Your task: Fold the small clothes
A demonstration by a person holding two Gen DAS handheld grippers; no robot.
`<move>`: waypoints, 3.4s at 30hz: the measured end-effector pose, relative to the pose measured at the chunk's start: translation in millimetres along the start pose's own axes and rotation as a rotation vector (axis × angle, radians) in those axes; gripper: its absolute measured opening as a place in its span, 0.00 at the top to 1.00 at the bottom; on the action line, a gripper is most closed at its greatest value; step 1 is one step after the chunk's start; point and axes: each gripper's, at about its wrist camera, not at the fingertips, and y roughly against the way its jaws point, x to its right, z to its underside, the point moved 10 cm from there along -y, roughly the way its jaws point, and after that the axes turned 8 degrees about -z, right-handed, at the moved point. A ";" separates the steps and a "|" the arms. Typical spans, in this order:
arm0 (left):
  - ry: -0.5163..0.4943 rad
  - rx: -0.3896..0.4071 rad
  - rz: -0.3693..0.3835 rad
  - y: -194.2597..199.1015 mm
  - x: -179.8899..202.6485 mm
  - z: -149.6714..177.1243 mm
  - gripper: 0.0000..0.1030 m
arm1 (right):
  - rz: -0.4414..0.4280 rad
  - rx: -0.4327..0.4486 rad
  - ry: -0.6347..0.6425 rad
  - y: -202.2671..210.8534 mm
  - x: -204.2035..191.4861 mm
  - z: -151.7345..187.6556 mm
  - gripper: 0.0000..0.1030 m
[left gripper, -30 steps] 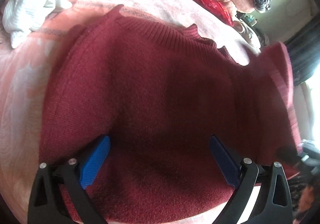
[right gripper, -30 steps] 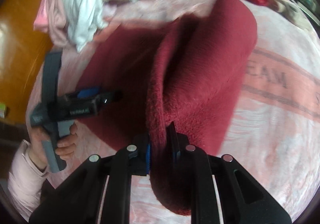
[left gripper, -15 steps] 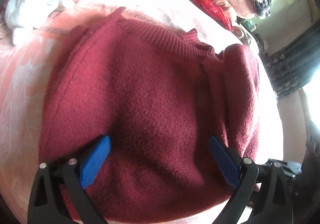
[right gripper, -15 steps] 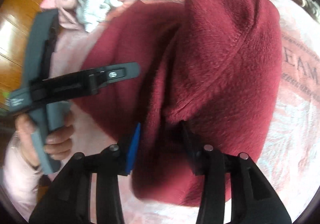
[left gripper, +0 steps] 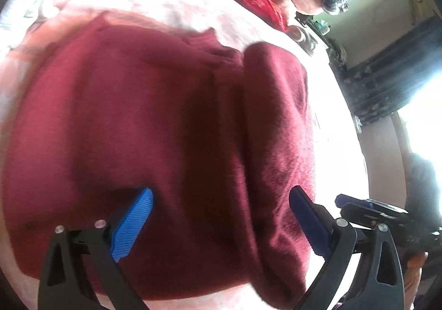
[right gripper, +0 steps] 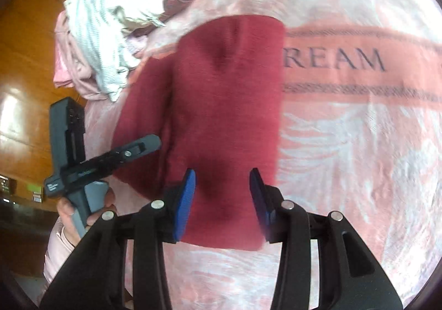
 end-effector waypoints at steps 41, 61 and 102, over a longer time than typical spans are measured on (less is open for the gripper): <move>-0.053 0.231 0.072 91.4 -26.6 -46.9 0.82 | -0.005 -0.069 0.016 -27.0 24.4 20.0 0.60; 0.012 0.149 -0.078 57.2 -131.1 -35.1 0.78 | -0.053 -0.172 0.124 -78.5 -39.6 43.6 0.55; 0.014 0.034 -0.139 76.7 -165.4 75.7 0.59 | -0.003 -0.230 0.199 -106.3 -52.1 61.4 0.58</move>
